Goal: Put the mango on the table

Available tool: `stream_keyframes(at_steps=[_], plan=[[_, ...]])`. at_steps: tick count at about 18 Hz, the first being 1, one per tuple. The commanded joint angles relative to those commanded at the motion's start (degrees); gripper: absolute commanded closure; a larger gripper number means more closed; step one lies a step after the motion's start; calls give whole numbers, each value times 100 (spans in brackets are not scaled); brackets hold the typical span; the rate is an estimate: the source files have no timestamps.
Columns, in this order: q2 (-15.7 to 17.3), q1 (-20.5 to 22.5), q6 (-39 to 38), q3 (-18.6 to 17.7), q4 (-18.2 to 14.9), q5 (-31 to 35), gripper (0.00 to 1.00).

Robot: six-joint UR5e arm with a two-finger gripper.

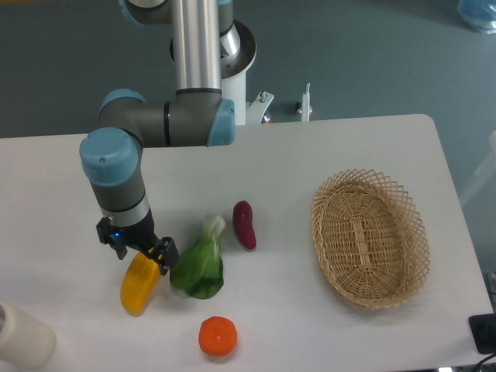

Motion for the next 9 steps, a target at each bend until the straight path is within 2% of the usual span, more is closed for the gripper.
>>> stream_keyframes(at_steps=[9], plan=[[202,158,290,-175,-18,0,0]])
